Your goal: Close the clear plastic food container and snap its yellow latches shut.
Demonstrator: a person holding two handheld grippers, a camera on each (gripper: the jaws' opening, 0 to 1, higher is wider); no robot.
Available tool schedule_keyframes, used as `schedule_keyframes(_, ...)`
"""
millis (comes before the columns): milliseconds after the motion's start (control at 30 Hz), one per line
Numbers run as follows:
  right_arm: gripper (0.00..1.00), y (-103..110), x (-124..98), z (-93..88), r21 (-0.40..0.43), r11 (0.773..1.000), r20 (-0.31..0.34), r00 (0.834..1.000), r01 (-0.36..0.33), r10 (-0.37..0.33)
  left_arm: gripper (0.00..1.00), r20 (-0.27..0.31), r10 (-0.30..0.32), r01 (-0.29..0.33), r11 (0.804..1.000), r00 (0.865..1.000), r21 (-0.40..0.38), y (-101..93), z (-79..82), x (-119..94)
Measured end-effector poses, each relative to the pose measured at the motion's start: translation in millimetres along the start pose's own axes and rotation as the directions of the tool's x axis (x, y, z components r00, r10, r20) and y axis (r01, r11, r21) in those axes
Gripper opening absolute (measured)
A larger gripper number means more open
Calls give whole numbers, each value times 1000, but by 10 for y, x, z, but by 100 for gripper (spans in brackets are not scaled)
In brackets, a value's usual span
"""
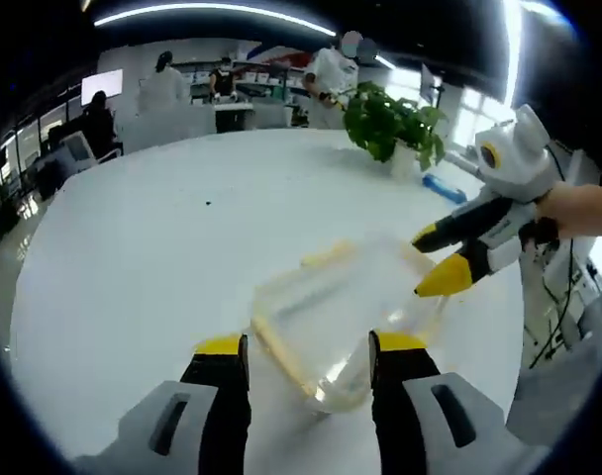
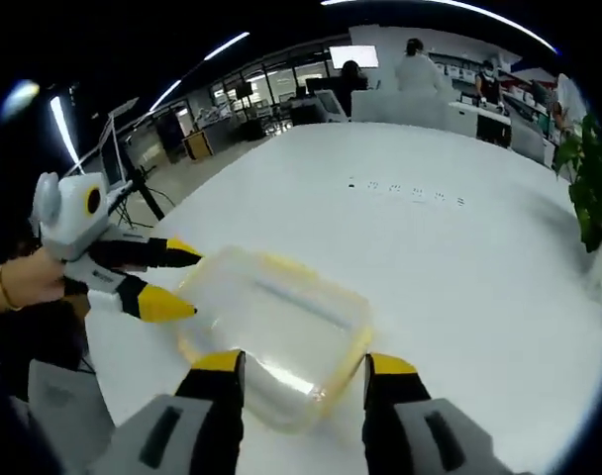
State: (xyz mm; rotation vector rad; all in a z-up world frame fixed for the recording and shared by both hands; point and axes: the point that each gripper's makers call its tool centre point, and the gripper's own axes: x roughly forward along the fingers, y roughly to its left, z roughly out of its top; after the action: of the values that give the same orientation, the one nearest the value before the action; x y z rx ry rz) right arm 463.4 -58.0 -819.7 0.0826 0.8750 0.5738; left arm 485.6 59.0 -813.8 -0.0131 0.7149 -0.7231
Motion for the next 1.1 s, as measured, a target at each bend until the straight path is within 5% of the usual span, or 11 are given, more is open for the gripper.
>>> schedule_keyframes(533, 44, 220, 291, 217, -41, 999, 36, 999, -17, 18, 38, 44, 70, -69, 998, 997, -13, 399, 34, -136)
schedule_keyframes(1100, 44, 223, 646, 573, -10, 999, 65, 997, -34, 34, 36, 76, 120, -117, 992, 990, -40, 835, 229, -72)
